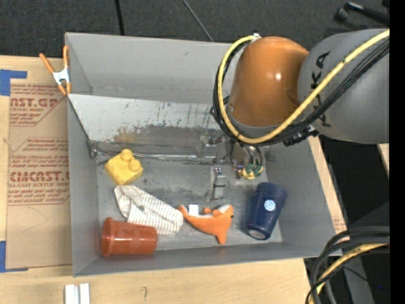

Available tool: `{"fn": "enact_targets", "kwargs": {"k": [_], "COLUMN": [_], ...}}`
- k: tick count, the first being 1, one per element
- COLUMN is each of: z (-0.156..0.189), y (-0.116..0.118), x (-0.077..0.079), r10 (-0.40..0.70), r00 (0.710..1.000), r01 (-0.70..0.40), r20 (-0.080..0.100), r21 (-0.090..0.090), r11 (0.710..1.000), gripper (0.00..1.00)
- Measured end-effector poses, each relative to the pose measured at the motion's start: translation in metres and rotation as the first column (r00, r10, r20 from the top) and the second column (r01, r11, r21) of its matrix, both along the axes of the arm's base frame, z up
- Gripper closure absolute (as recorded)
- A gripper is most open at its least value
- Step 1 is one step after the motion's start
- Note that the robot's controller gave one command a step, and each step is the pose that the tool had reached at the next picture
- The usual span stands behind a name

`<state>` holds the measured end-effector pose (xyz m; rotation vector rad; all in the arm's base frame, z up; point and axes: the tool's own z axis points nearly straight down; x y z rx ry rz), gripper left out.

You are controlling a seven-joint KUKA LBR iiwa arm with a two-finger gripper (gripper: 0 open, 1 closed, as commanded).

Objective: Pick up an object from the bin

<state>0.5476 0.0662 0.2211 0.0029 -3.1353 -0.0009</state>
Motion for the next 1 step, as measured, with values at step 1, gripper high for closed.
{"fn": "enact_targets", "kwargs": {"k": [1], "z": [0.0046], "y": [-0.0004], "x": [0.0016], "r10": [-0.001], "r00": [1.0], "r01": [0.001], "r20": [0.008], "r21": [0.001], "r11": [1.0], "gripper": [0.0]}}
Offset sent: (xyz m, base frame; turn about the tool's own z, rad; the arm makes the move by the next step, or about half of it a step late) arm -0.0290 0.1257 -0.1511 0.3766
